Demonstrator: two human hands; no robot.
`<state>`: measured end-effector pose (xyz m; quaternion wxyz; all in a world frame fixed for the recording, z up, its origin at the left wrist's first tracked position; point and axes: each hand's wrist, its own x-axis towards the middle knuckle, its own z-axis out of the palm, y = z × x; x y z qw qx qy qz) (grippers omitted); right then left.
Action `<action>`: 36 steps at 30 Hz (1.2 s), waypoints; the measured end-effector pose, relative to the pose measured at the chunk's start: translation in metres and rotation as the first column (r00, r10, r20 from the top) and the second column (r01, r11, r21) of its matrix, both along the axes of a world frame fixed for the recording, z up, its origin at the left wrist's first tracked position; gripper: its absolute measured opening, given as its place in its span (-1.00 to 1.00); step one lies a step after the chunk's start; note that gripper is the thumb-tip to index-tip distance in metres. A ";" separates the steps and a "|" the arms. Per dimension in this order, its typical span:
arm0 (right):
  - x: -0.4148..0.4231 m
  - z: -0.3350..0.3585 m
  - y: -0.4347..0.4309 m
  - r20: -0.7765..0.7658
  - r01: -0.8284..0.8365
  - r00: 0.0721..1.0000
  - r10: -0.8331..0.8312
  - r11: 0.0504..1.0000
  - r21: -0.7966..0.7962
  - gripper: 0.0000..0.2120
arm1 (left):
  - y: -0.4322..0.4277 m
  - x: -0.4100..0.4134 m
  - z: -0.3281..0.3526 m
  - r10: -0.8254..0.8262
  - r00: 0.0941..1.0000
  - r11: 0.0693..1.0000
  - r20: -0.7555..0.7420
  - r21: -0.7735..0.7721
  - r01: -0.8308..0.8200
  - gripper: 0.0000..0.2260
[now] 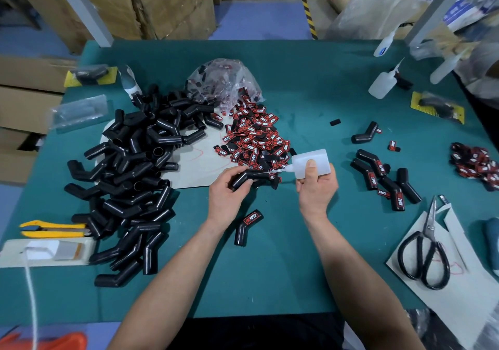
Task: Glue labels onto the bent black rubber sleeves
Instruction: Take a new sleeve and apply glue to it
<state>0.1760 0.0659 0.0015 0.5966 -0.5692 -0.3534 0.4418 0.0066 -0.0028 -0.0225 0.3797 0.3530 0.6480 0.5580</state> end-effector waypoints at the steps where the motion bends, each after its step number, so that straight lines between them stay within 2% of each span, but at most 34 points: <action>1: 0.000 0.000 0.000 -0.001 -0.002 1.000 0.002 1.000 0.003 -0.70 | 0.000 0.000 0.000 0.002 1.000 1.000 -0.003 0.006 -0.002 -0.62; 28: 0.001 0.003 -0.001 0.062 0.021 0.998 -0.022 1.000 0.017 -0.76 | -0.001 -0.001 0.003 0.009 0.999 1.000 -0.038 0.000 -0.009 -0.64; 36: 0.002 0.005 -0.001 0.020 0.035 0.999 -0.035 0.999 0.010 -0.79 | -0.001 -0.001 0.002 0.017 0.999 1.000 -0.046 0.004 -0.017 -0.65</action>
